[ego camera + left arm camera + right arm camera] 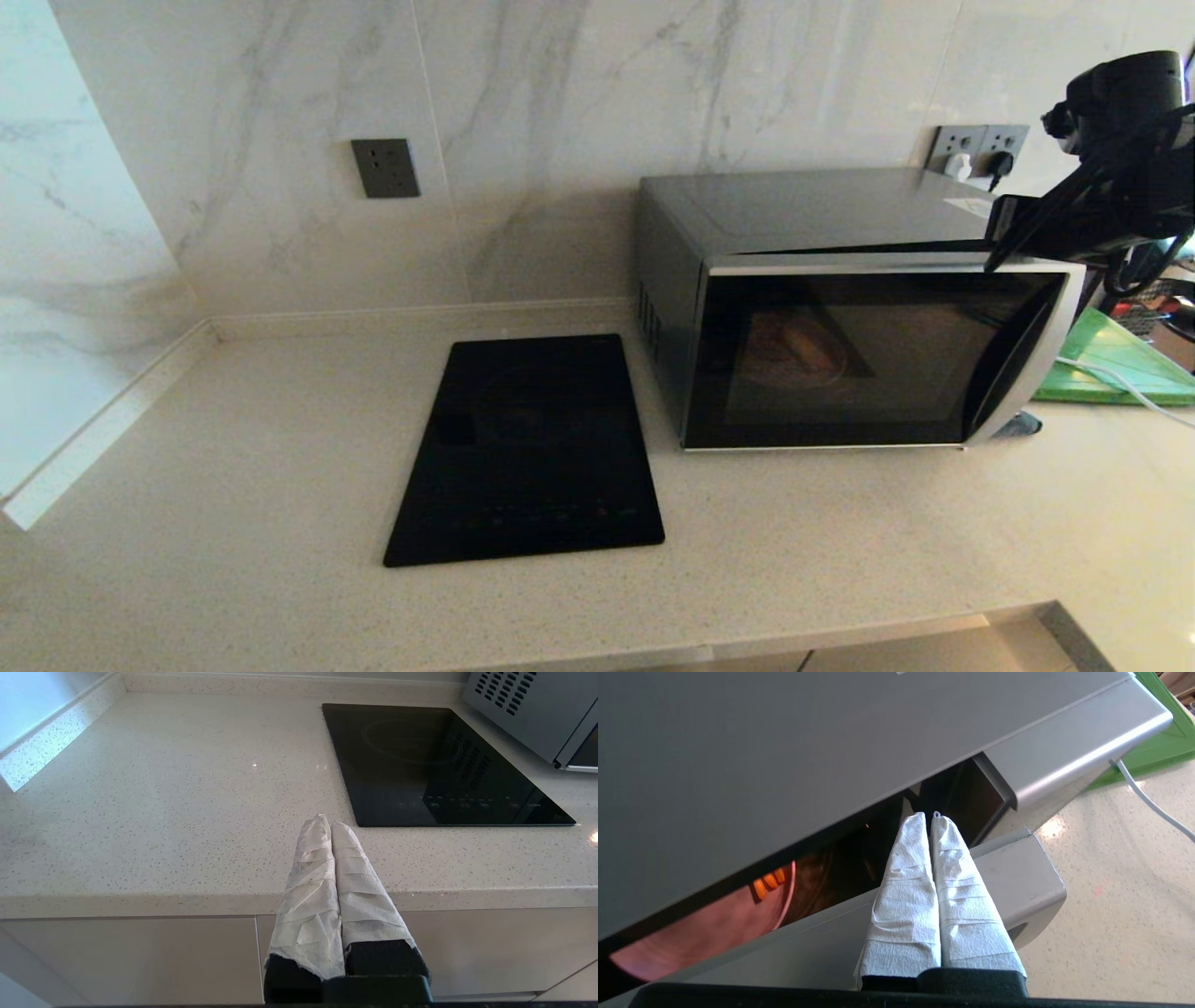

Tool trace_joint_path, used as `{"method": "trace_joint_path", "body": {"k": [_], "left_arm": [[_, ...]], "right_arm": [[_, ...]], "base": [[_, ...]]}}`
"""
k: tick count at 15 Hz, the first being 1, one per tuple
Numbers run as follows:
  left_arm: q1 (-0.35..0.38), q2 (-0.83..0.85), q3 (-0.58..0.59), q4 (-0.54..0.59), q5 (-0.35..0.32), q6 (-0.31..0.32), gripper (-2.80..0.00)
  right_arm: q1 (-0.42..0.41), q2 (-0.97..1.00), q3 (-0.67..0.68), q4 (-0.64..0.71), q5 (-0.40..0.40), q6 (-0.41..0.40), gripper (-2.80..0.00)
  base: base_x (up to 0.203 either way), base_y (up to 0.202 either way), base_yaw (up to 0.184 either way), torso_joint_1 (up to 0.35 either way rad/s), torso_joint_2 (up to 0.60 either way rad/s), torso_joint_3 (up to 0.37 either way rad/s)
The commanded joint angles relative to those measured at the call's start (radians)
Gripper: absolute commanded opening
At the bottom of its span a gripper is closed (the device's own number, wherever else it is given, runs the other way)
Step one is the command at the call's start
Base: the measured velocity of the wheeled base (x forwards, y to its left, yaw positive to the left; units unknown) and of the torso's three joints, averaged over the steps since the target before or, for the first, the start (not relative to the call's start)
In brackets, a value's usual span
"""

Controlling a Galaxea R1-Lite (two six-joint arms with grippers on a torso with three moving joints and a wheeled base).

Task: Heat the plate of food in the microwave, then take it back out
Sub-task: Open the microwave oven

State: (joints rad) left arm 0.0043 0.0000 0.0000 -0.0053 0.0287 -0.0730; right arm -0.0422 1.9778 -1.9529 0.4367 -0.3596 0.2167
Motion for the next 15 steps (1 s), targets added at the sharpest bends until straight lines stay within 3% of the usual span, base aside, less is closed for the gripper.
{"method": "trace_joint_path", "body": {"k": [1, 7, 15], "left_arm": [[0.0, 0.002, 0.0, -0.001, 0.0, -0.001, -2.8], [0.0, 0.002, 0.0, -0.001, 0.0, -0.001, -2.8], [0.0, 0.002, 0.0, -0.001, 0.0, -0.001, -2.8]], "right_arm": [[-0.001, -0.036, 0.023, 0.005, -0.002, 0.001, -2.8], [0.02, -0.15, 0.146, 0.011, 0.001, 0.004, -2.8], [0.117, -0.287, 0.219, 0.207, 0.018, 0.085, -2.8]], "base": [[0.0, 0.0, 0.0, 0.0, 0.0, 0.0], [0.0, 0.0, 0.0, 0.0, 0.0, 0.0], [0.0, 0.0, 0.0, 0.0, 0.0, 0.0]]}}
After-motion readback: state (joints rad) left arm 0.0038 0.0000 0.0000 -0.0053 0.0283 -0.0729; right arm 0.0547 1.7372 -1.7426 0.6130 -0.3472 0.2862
